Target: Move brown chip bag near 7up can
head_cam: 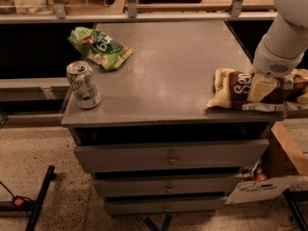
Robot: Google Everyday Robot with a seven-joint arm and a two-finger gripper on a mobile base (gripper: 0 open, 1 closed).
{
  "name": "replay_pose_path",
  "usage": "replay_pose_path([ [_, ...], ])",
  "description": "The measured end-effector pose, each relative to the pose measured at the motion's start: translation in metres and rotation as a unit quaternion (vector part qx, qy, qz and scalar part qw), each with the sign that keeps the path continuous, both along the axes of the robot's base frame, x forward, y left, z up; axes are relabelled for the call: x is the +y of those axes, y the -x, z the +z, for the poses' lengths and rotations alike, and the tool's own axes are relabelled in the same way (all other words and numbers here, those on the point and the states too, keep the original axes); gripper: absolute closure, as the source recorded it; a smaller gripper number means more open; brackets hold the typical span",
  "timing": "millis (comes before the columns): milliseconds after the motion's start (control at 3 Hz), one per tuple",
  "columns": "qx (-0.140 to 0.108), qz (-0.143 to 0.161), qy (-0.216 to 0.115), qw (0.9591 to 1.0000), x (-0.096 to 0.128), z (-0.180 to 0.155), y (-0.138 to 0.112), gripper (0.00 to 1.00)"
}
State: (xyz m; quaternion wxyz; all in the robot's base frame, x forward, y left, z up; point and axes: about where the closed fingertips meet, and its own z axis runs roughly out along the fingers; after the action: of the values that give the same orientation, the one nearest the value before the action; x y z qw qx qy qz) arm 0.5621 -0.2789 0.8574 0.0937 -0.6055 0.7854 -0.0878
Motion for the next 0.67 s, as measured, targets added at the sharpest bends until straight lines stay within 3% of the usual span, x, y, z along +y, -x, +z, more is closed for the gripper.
replay_pose_path([
  [333,-0.012,0.007,-0.012,0.9998,0.008,0.020,0.000,1.00],
  [667,-0.031,0.031,-0.007,0.9990,0.028,0.052,0.000,1.00],
])
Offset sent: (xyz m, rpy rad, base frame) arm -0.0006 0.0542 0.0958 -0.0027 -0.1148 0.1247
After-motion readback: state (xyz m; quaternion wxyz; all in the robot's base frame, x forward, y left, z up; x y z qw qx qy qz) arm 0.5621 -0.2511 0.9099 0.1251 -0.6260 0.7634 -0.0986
